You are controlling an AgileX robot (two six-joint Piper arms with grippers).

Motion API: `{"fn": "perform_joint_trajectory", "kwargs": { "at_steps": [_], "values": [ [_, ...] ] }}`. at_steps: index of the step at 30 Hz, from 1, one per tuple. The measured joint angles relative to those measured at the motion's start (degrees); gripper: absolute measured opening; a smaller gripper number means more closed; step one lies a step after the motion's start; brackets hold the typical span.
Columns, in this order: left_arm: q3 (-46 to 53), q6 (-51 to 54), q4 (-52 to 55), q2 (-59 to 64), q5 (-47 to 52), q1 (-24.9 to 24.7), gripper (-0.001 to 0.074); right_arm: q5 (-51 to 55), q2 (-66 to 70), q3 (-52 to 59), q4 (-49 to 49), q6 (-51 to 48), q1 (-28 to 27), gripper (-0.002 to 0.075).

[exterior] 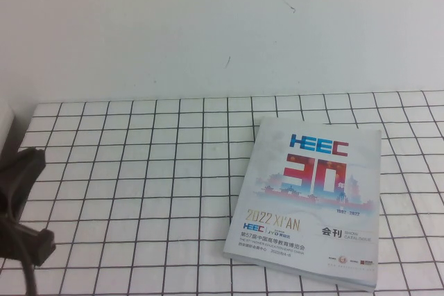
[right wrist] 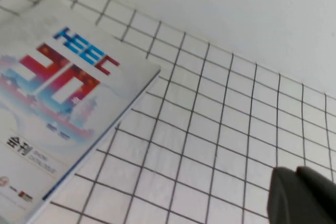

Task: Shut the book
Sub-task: 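Close the open booklet and leave it lying on the table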

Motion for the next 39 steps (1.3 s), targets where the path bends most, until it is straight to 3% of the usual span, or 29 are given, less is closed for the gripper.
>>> {"fn": "perform_joint_trajectory", "kwargs": {
  "at_steps": [4,13,22,39],
  "values": [
    [2.19,1.79,-0.45,-5.75,-1.42,0.0,-0.0004,-6.05,-5.84,7.04,2.05,0.0,0.0,-0.0003],
    [5.5,7.59,-0.45,-14.42,-2.59,0.0,-0.0004,-5.66,-10.86,17.58,4.3,0.0,0.0,-0.0003],
    [8.01,7.69,-1.04,-16.48,-1.08,0.0,-0.0004,2.81,-10.86,18.03,9.64,0.03,0.0,-0.0003],
    [8.71,7.69,-0.97,-16.48,11.16,0.0,-0.0004,3.61,-10.86,18.03,10.35,0.03,0.0,-0.0003]
  ]
}}
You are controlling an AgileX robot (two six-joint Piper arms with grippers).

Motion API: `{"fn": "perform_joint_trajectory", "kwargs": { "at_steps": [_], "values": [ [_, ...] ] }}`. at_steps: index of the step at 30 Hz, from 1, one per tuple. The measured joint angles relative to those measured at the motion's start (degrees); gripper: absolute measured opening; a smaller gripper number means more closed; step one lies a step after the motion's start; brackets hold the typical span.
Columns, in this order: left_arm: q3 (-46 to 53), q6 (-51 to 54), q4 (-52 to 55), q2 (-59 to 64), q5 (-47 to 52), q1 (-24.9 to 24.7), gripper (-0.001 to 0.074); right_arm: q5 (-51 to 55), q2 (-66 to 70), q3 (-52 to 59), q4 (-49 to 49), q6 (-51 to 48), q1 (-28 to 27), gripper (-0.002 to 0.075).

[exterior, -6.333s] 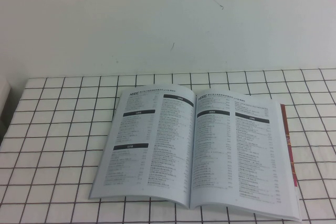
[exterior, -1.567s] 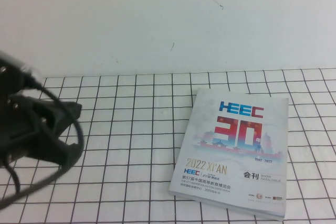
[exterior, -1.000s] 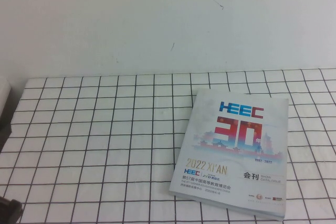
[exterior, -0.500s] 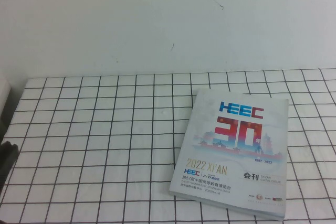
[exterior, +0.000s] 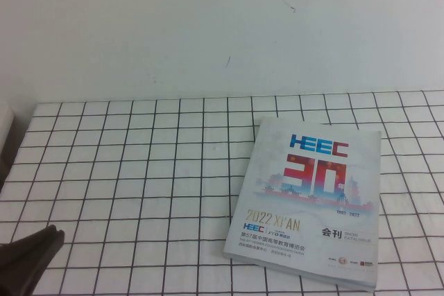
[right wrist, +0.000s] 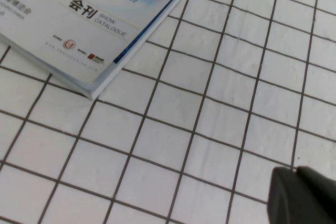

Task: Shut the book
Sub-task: 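Close the open booklet and leave it lying on the table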

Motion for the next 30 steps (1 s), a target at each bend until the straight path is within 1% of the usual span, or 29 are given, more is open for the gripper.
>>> {"fn": "perform_joint_trajectory", "kwargs": {
  "at_steps": [3,5,10,14,17,22,25,28,30],
  "values": [
    [0.11,0.0,0.35,-0.44,0.64,0.0,-0.0004,0.0,0.0,0.0,0.0,0.0,0.0,-0.0003],
    [1.04,0.0,1.19,-2.51,-0.95,0.51,-0.0004,0.02,0.0,0.0,0.1,0.0,0.0,-0.0003],
    [5.5,0.0,3.88,-10.96,-2.86,5.03,-0.0002,0.12,0.0,0.0,0.1,0.0,0.0,-0.0003],
    [9.53,0.0,5.86,-17.16,-3.2,7.62,-0.0002,0.12,0.0,0.0,0.22,0.0,0.0,-0.0003],
    [12.97,0.0,6.73,-20.45,-3.86,8.33,-0.0002,0.12,0.0,0.0,0.34,0.0,0.0,-0.0003],
    [18.35,-0.36,8.22,-21.24,-7.44,8.32,-0.0002,0.12,0.0,0.0,0.34,0.0,0.0,-0.0003],
    [20.42,-7.18,13.63,-21.24,-9.5,8.56,-0.0002,0.12,0.0,0.0,0.34,0.0,0.0,-0.0003],
    [20.74,-25.36,24.13,-21.28,-9.81,8.94,-0.0002,0.12,0.0,0.0,0.34,0.0,0.0,-0.0003],
    [20.74,-39.79,33.43,-21.28,-8.13,9.06,-0.0002,0.12,0.0,0.0,0.37,0.0,0.0,-0.0003]
  ]
}}
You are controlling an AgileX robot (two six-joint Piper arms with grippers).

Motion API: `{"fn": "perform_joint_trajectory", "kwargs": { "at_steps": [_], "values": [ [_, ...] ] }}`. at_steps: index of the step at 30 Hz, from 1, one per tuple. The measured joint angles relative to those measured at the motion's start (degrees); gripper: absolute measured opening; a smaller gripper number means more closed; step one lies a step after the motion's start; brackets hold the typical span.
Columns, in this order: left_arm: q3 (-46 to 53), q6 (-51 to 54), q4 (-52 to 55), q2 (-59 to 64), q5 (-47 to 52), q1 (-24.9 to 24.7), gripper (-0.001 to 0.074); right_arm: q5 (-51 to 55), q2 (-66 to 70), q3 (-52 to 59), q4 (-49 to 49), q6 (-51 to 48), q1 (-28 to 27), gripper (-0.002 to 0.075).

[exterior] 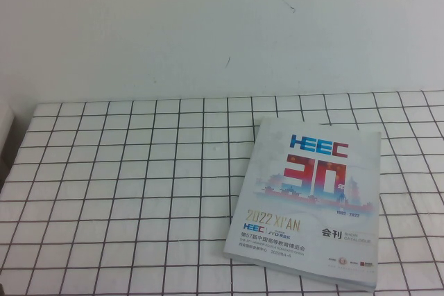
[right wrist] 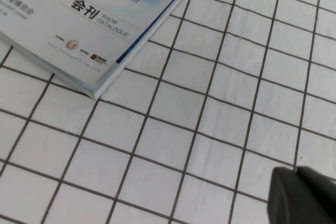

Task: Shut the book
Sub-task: 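Close the open booklet and leave it lying on the table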

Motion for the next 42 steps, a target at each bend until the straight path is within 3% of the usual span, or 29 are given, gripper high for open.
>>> {"fn": "perform_joint_trajectory", "kwargs": {
  "at_steps": [3,7,14,42],
  "values": [
    [0.0,-15.18,9.08,0.0,4.34,0.0,-0.0002,0.0,0.0,0.0,0.0,0.0,0.0,-0.0003],
    [-0.22,-21.45,11.86,-0.1,6.74,0.0,-0.0002,0.0,0.0,0.0,0.0,0.0,0.0,-0.0003],
    [-0.34,-18.27,13.35,-0.1,7.5,0.0,-0.0002,0.0,0.0,0.0,0.0,0.0,0.0,-0.0003],
    [-0.43,-21.92,13.43,-0.1,7.58,0.0,-0.0002,0.0,0.0,0.0,0.09,0.0,0.0,-0.0003]
  ]
}}
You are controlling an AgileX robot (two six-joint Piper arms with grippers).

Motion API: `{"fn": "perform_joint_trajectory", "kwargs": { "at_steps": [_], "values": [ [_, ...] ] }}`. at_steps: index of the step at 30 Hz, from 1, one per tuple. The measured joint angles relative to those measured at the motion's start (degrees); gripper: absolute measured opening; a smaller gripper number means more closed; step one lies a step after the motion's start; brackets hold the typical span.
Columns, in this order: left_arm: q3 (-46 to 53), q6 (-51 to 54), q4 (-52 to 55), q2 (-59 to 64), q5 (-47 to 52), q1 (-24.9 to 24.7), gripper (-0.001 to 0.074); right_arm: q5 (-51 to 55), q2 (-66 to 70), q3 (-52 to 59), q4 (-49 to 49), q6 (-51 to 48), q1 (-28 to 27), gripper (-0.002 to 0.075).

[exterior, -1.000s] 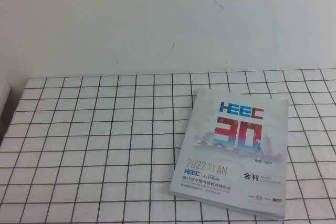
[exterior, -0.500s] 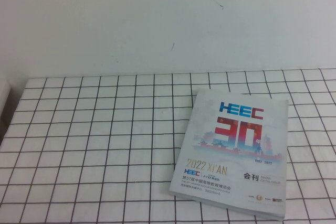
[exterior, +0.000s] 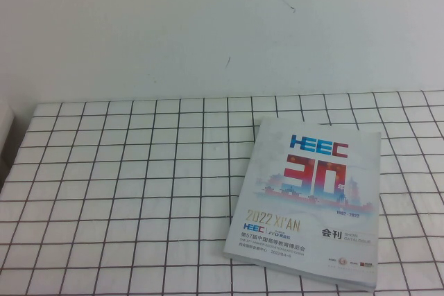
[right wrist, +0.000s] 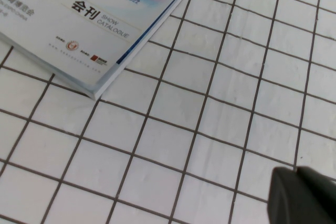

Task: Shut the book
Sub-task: 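Close the open booklet and leave it lying on the table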

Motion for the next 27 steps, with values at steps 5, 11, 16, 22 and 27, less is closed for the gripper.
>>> {"fn": "perform_joint_trajectory", "kwargs": {
  "at_steps": [5,11,16,22,27],
  "values": [
    [0.0,0.0,0.0,0.0,0.0,0.0,-0.0002,0.0,0.0,0.0,0.0,0.0,0.0,-0.0003],
    [0.0,0.0,0.13,0.0,0.05,0.0,-0.0002,-0.14,-7.16,0.0,0.12,0.0,-3.72,-0.0003],
    [0.0,0.0,0.13,0.0,0.05,0.0,-0.0002,-0.14,-15.54,0.0,-0.9,0.0,-10.79,-0.0003],
    [0.0,0.0,0.13,0.0,0.05,0.0,-0.0002,-2.21,-20.58,1.11,-1.54,0.1,-14.63,-0.0003],
    [0.0,0.0,0.13,0.0,0.05,0.0,-0.0002,-15.84,-22.35,8.26,-3.22,0.1,-14.86,-0.0003]
  ]
}}
